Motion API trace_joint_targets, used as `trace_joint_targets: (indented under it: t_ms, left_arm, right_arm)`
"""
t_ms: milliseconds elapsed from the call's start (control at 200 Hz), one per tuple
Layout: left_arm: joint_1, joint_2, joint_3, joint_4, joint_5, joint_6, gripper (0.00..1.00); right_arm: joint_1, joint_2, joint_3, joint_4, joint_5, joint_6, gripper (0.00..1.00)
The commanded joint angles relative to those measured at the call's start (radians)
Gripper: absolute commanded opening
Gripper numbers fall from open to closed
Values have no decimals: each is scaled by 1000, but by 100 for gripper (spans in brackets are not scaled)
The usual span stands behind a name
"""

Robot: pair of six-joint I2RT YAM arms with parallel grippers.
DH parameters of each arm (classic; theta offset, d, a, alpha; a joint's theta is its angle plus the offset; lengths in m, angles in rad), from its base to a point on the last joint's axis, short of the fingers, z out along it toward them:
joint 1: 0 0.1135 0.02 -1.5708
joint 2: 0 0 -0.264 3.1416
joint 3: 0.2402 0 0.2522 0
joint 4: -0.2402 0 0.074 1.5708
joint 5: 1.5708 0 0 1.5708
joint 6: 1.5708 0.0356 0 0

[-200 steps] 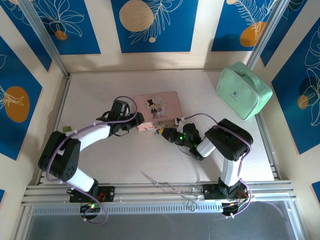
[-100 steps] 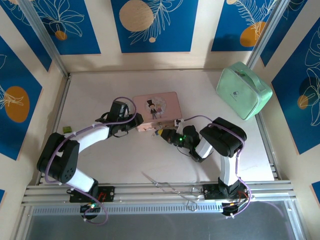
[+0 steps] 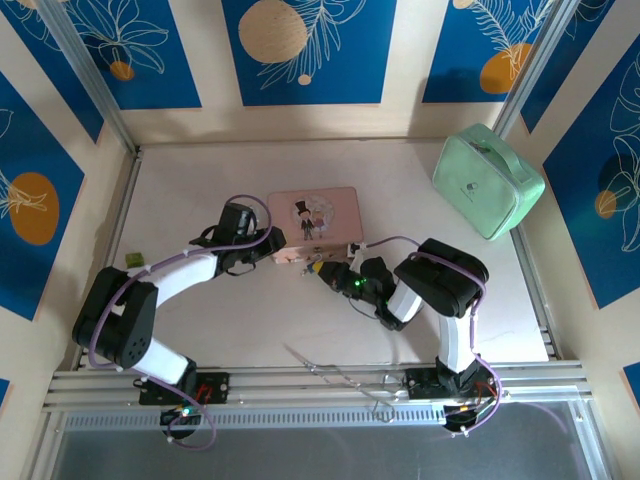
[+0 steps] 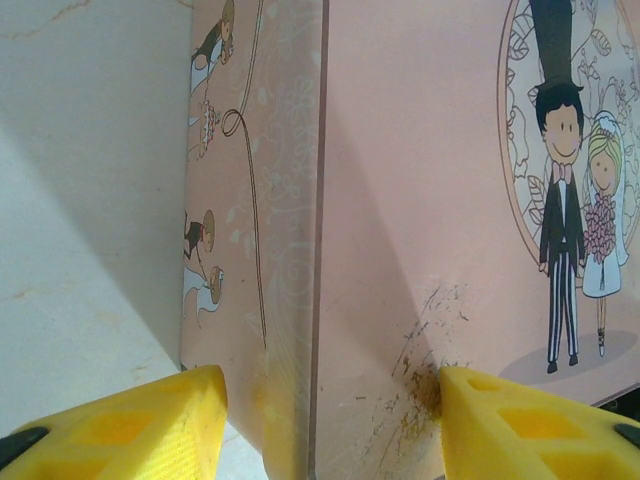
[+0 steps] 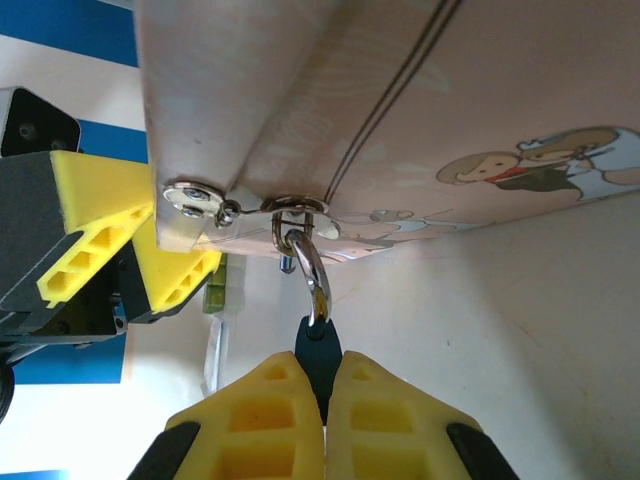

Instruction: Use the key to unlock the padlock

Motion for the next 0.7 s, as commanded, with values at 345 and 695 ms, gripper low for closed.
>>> trace_joint_targets:
  t_ms: [345,695]
  left_arm:
    - [46,35,-88,-107,-98,-16,54]
    - [45,25,-116,-83,-80,-38,54]
  right_arm:
    - [35,-21,-10,-87,136,80,0]
    - [35,-17,5,-99,148,98,0]
